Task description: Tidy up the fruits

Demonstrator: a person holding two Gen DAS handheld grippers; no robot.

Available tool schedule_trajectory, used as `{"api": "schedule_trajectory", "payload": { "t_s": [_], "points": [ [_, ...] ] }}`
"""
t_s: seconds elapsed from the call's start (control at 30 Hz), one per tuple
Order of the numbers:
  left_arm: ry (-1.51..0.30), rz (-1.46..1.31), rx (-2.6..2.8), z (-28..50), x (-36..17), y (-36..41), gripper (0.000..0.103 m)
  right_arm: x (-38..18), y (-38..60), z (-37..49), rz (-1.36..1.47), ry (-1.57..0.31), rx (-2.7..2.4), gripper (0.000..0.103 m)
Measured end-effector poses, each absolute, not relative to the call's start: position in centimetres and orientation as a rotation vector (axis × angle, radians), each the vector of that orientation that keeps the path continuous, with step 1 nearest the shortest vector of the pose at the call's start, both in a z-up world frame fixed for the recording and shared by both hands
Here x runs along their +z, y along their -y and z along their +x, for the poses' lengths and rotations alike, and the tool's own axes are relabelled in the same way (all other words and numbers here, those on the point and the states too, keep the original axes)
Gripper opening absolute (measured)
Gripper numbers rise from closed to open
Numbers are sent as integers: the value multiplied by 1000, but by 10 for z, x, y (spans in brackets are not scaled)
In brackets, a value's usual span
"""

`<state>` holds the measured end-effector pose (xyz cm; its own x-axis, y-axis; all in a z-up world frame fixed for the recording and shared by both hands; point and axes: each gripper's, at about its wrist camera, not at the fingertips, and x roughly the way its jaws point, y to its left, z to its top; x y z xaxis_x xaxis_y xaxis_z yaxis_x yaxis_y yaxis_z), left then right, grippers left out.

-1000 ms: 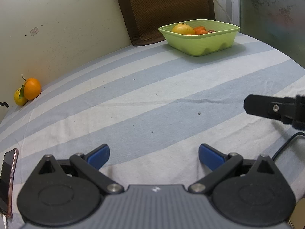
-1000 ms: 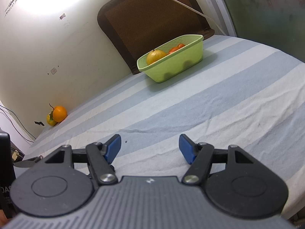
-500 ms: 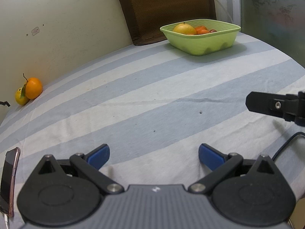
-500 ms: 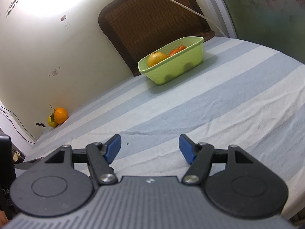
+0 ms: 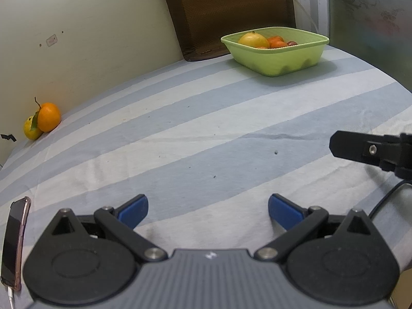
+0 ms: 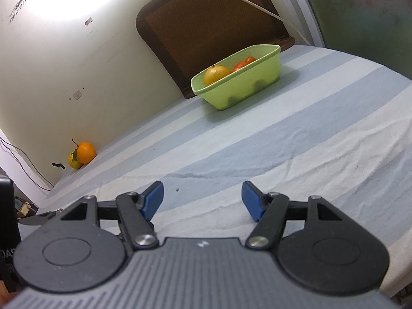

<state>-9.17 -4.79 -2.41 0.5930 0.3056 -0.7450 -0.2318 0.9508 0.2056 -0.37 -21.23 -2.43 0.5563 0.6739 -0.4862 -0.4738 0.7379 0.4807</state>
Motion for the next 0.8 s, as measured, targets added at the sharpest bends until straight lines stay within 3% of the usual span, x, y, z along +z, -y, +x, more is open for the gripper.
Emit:
{"api": "schedule_trajectory", "payload": {
  "t_s": [0.8],
  "points": [
    [-895,89,386,-87,-20,31,103,-26,197,10,319,-728,755,69]
  ]
}}
